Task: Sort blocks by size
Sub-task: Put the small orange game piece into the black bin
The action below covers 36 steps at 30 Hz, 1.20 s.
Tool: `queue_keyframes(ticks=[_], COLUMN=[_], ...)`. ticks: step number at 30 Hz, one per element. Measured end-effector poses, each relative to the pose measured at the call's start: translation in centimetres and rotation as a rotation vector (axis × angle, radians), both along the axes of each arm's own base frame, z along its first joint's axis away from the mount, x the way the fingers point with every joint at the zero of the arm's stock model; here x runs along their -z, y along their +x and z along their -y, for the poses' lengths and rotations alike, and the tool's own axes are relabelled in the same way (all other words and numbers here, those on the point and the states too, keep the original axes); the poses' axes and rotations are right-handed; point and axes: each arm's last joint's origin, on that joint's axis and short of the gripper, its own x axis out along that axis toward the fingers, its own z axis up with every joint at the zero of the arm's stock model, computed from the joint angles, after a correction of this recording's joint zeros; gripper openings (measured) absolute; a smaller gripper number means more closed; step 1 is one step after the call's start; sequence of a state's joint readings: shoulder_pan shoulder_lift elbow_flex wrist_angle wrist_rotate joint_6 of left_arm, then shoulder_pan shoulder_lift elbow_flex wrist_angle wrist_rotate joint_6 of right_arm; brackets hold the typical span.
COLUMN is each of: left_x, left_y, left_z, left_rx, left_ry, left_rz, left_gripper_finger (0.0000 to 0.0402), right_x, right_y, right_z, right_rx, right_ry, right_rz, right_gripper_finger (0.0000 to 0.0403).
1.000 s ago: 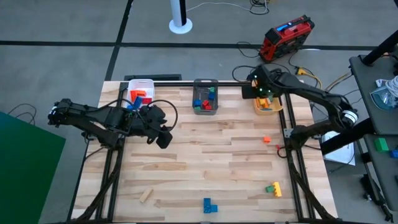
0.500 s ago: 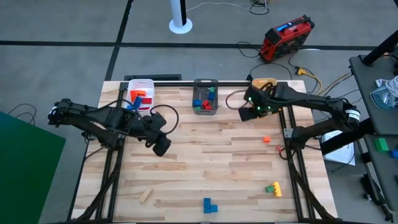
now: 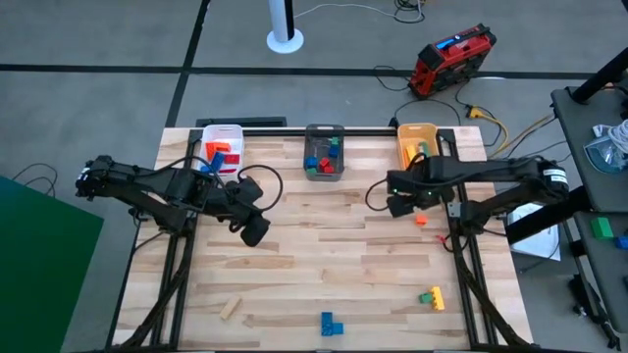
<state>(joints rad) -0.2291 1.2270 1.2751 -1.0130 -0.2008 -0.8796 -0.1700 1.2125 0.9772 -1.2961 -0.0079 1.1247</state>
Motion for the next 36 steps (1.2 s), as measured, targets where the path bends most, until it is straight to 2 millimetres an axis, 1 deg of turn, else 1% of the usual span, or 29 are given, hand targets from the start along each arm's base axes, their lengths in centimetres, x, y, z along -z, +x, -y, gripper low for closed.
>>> queue_keyframes(ticks=[4,8,14,20,28,36], left_x=[0.0,0.0,0.0,0.0,0.0,0.0], left_y=[0.0,0.0,0.0,0.0,0.0,0.0], left_z=[-0.1,-0.1,-0.1,-0.1,-0.1,-0.1], left_rx=[-0.008,-0.007,0.001,0.008,0.008,0.008], left_ry=[0.022,0.029,0.035,0.04,0.04,0.04], left_rz=[0.004,0.004,0.004,0.002,0.002,0.002], left_gripper_finger=[0.0161,0.0161,0.0161,0.0161,0.0161,0.0161], right_x=[1.6,2.8,4.4,5.6,8.5,9.8], right_y=[-0.9,-1.6,-2.7,-3.2,-3.7,-4.1], right_z=[-0.1,-0.3,-0.5,-0.6,-0.7,-0.8], right_rx=[0.052,0.087,0.148,0.18,0.208,0.214], right_ry=[0.007,0.011,0.019,0.022,0.018,0.017], right_rz=[-0.062,-0.067,-0.051,-0.032,0.005,0.023], right_gripper_finger=[0.0237,0.0254,0.0253,0.0255,0.026,0.026])
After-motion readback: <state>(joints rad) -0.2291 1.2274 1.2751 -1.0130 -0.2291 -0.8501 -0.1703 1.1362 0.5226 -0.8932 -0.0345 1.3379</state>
